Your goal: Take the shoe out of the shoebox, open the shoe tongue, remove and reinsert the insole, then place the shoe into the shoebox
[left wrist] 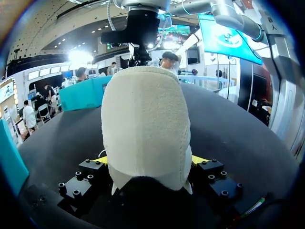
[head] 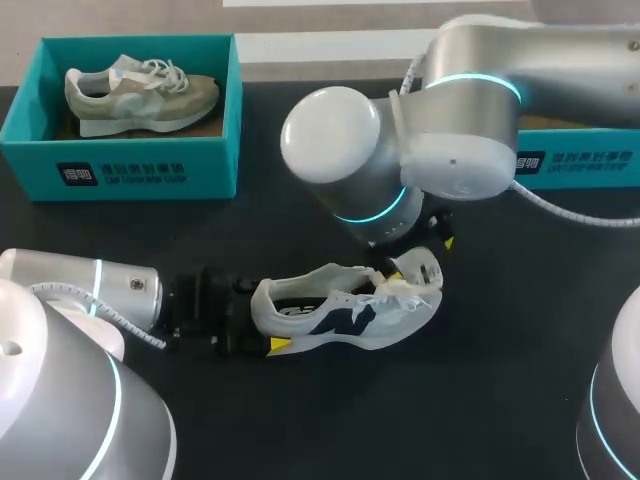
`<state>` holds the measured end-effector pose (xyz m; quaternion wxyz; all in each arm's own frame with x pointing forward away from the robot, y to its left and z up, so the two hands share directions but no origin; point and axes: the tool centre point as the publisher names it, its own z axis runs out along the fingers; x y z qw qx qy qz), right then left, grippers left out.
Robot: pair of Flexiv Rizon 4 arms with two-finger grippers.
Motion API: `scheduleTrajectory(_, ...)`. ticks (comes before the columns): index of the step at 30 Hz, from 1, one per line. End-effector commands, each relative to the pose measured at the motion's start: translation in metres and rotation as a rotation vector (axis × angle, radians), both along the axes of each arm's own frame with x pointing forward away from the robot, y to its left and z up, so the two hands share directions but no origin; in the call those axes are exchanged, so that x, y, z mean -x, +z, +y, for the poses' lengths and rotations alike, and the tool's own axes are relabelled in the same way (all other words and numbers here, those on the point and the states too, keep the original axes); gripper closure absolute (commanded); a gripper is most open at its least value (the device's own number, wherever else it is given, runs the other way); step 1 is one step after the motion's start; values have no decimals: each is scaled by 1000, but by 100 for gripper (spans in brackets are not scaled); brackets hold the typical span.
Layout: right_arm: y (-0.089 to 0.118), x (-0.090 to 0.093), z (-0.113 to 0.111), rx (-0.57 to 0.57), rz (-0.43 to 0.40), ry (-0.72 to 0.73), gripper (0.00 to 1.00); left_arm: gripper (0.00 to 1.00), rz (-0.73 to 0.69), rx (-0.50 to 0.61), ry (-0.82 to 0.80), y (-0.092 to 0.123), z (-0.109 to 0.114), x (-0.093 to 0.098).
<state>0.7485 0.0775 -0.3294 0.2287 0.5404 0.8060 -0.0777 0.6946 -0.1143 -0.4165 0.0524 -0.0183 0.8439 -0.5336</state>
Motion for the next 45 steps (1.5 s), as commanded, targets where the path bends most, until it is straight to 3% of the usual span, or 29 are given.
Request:
scheduleTrajectory(1, 50, 12, 13, -19, -77, 94, 0, 100, -1, -2, 0, -1, 1, 2)
scheduleTrajectory(7, 92, 5, 50, -68, -131, 388, 0, 100, -1, -2, 0, -1, 1, 2)
scheduleTrajectory(15, 128, -2, 112, -70, -68, 866, 0, 100, -1, -2, 0, -1, 1, 2)
scheduleTrajectory(16, 129, -2, 118, -84, -50, 931, 12, 100, -1, -2, 0, -1, 1, 2)
scheduleTrajectory(18, 130, -1, 132, -105, -11, 1054, 53, 100, -1, -2, 0, -1, 1, 2)
scheduleTrajectory(22, 134, 2, 150, -105, 41, 1207, 100, 100, -1, -2, 0, -1, 1, 2)
scheduleTrajectory(27, 125, 14, 159, -86, 185, 1354, 100, 100, -1, -2, 0, -1, 1, 2)
scheduleTrajectory(33, 95, 28, 160, -104, 271, 1375, 100, 100, -1, -2, 0, -1, 1, 2)
scheduleTrajectory(44, 21, 29, 151, -177, 295, 1207, 100, 100, -1, -2, 0, -1, 1, 2)
scheduleTrajectory(45, 21, 29, 151, -177, 295, 1207, 100, 100, -1, -2, 0, -1, 1, 2)
